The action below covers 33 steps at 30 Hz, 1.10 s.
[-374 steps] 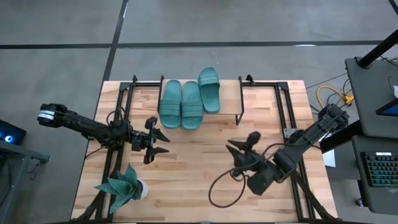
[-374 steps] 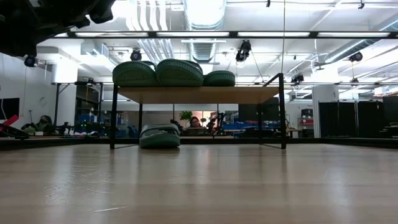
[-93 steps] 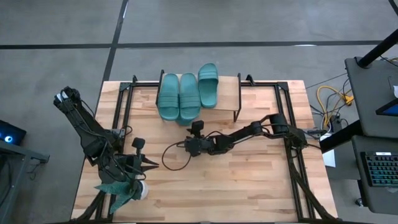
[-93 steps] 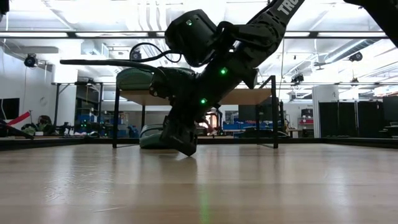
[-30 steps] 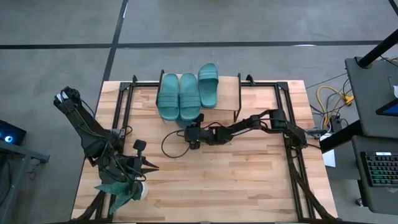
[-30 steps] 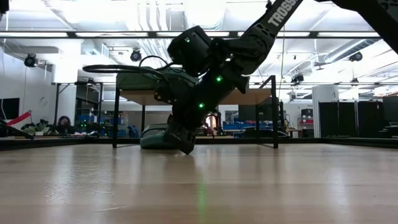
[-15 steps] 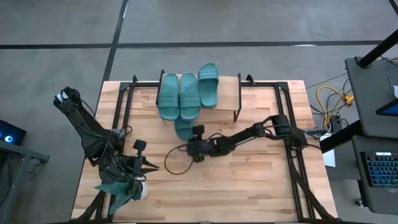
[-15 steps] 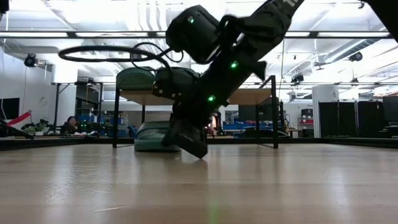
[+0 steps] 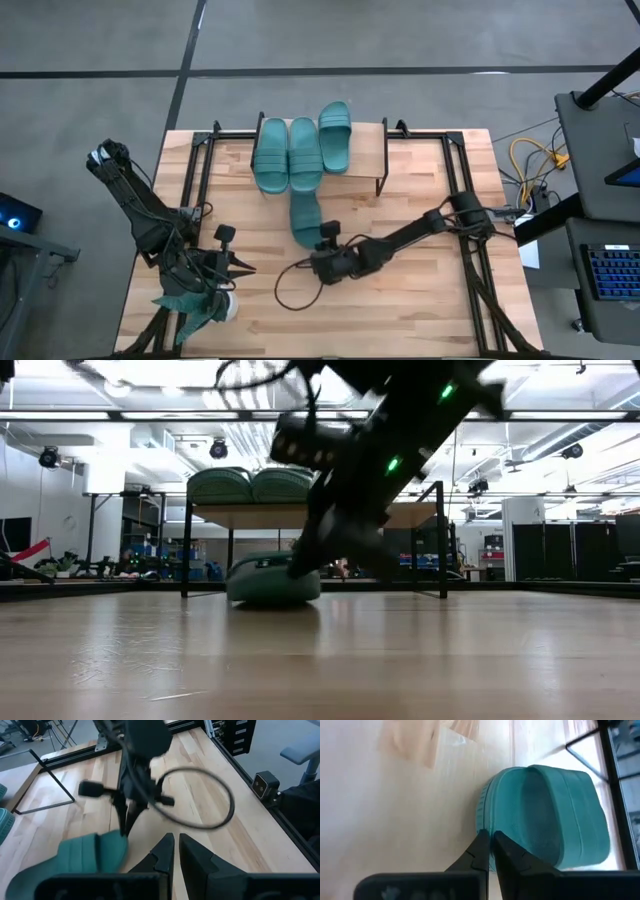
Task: Pick and place slides into the shelf
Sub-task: Put the blue slipper on the shelf
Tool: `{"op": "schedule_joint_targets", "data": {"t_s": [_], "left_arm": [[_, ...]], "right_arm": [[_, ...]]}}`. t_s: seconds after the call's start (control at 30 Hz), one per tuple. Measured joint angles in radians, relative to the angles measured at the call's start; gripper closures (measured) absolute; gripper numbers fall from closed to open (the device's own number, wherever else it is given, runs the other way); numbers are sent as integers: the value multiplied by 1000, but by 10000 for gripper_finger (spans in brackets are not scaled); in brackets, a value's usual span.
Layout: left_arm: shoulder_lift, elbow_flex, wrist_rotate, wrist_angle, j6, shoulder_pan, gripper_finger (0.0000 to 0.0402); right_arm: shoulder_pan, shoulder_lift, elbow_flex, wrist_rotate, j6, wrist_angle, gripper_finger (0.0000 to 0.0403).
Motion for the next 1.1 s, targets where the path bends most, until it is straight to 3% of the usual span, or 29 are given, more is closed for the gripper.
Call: {"op": "schedule_joint_targets", "data": {"t_s": [0.23, 0.73, 1.1], "left_arm": [[0, -3, 2, -1, -1, 0, 388], [0, -4, 3, 0, -2, 0, 388], [0, -4, 3, 0, -2, 0, 388]], "right_arm": [[75, -91, -3, 5, 198, -231, 394], [276, -190, -27, 7, 513, -494, 394], [401, -193, -34, -45, 696, -564, 394]]}}
